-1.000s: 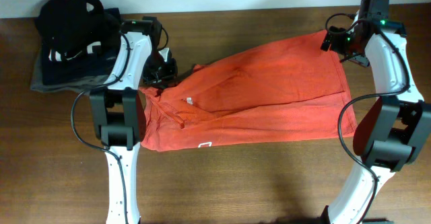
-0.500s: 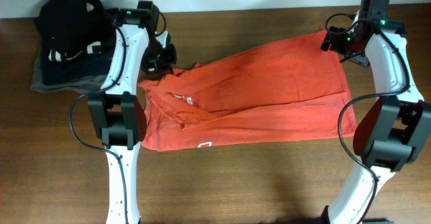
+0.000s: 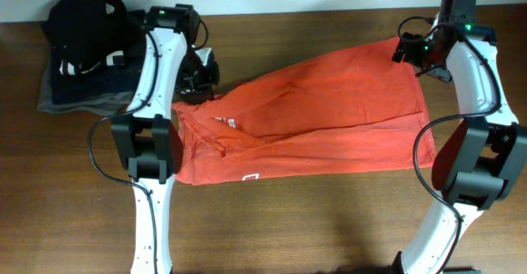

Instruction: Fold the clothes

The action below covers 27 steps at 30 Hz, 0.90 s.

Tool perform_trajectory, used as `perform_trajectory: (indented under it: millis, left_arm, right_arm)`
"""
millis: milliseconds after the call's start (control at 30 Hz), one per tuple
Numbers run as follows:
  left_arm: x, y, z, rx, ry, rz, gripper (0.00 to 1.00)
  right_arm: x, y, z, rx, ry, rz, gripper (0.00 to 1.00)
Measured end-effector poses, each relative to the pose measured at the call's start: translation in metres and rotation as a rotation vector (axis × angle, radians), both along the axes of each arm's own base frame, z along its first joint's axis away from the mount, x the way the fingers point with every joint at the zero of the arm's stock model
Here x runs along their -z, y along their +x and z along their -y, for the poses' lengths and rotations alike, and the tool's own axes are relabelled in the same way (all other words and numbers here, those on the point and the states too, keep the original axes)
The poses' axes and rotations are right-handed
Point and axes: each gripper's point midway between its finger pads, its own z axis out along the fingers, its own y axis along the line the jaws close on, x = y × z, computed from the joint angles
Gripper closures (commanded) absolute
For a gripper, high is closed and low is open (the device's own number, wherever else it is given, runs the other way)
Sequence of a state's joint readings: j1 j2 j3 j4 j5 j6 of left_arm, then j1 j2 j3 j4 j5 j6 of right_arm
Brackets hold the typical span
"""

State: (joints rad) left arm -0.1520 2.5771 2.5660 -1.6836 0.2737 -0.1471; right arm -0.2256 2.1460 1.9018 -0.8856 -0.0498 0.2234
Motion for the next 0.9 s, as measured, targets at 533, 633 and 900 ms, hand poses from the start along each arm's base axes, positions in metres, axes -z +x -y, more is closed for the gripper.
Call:
perform_trajectory:
  millis: [533,633,900]
  left_arm:
    - [-0.048,-0.012,0.044,0.113,-0.024,0.111,0.99]
    - [-0.051,-0.017,0.049,0.127,-0.025,0.111,0.99]
    - [-0.002,-0.063,0.044,0.162,0.026,-0.119,0.65]
  right_arm:
    - [0.005,-0.014,0.008,0.025,-0.043,-0.063,0.01]
    - [0.006,-0.015,0.008,0.027,-0.046,-0.067,0.01]
    - [0.006,-0.016,0.008,0.028,-0.048,-0.075,0.01]
